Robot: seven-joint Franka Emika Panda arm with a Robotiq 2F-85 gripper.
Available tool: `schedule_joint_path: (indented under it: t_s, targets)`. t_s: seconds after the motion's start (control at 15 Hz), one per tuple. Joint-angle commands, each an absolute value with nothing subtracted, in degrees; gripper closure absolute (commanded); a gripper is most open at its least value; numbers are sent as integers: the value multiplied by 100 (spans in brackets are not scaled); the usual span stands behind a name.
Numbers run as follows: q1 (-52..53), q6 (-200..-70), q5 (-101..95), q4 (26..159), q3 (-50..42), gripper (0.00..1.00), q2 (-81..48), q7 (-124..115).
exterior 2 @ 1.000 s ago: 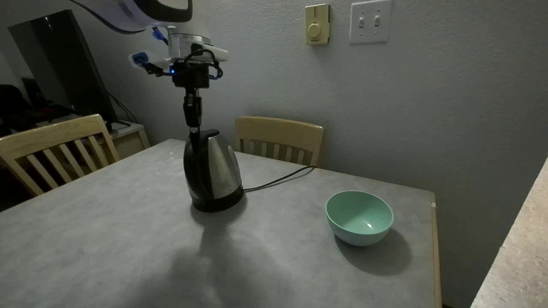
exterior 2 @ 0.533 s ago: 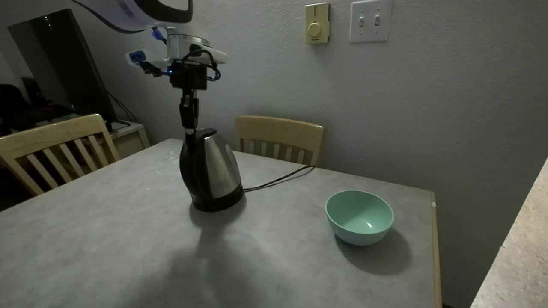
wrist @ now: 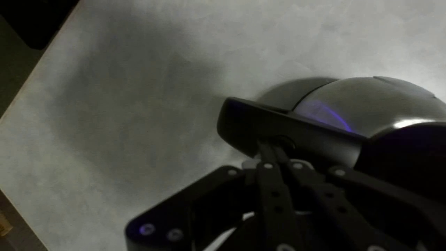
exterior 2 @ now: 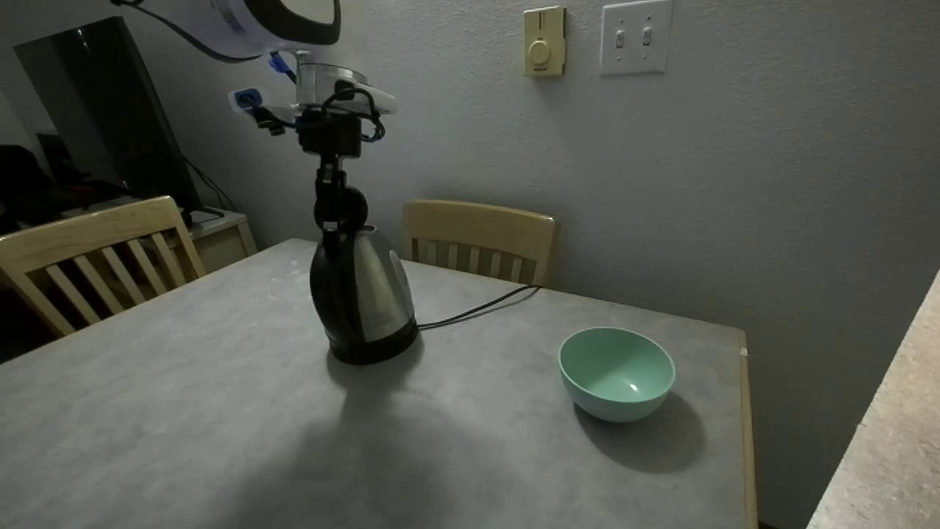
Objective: Open the lid of the electric kettle.
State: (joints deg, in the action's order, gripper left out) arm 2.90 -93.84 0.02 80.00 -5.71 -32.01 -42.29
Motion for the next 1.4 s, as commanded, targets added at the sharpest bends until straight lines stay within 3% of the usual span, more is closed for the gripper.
schedule_joint_path:
  t_s: [0.0,0.47,1.33]
  targets:
    - [299,-9060,-61,7394,-541,100,-3901,-4182]
    - [338,-8691,-179,6806,-549,100,-4097,-4147]
    - [613,-9364,-590,7091,-557,100,-3142,-4074]
